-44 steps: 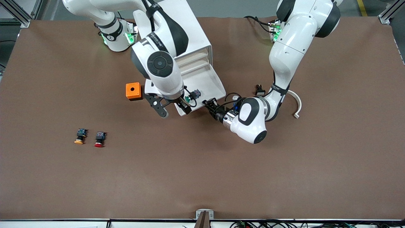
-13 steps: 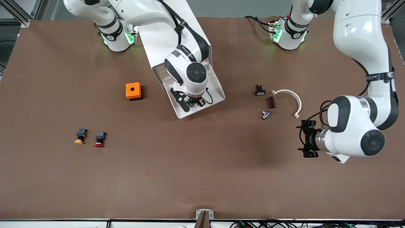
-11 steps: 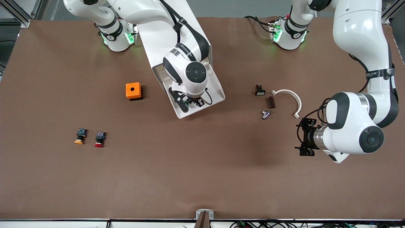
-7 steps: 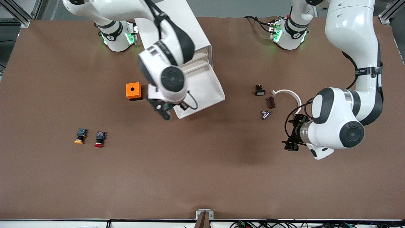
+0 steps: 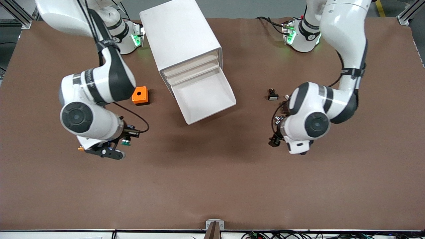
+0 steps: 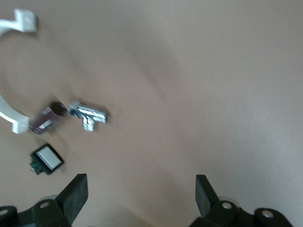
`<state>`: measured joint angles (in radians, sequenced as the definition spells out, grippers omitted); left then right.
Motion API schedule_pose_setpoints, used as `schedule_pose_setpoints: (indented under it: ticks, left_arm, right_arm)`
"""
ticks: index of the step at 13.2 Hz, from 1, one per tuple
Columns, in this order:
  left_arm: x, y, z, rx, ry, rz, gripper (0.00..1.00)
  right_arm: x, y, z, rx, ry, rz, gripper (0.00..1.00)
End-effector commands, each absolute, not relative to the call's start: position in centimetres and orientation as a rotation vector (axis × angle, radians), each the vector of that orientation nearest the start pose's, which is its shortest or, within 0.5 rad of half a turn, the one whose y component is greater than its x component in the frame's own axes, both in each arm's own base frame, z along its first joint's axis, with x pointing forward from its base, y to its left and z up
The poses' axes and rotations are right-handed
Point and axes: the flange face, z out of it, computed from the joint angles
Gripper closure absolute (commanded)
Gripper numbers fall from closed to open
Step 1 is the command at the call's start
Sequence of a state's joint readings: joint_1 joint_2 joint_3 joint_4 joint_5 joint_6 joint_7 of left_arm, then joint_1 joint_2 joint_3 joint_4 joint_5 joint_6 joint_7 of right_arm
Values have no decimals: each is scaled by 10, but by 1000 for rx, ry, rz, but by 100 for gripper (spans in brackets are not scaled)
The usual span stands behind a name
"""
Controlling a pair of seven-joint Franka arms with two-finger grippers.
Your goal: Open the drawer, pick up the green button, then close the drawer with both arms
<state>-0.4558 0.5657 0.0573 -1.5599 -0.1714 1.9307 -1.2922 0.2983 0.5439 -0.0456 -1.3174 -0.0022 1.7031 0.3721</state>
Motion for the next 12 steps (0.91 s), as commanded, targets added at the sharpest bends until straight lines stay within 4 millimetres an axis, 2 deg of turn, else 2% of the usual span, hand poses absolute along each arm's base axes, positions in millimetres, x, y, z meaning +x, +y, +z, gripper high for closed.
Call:
schedule_pose_setpoints:
  ticks: [1, 3, 4, 6, 8, 10, 12]
  left_arm:
    - [582, -320, 293, -2809, -1295, 244, 0]
    - [556, -356, 272, -2915, -1163, 195, 0]
    - [542, -373, 262, -2961, -1098, 179, 0]
    - [519, -406, 254, -3015, -997, 181, 0]
    - [498, -431, 249, -3032, -922, 187, 0]
    - [476, -455, 238, -3045, -844, 208, 0]
    - [459, -469, 236, -3052, -796, 219, 0]
  right_arm:
    - [685, 144, 386, -3192, -5, 155, 84]
    - [689, 134, 362, -3301, -85, 154, 84]
    - [693, 119, 361, -3303, -81, 136, 84]
    - [697, 115, 352, -3298, -76, 115, 84]
    - [697, 116, 323, -3293, -70, 110, 84]
    - [685, 103, 278, -3266, -29, 108, 84]
    - [671, 88, 244, -3223, 39, 110, 84]
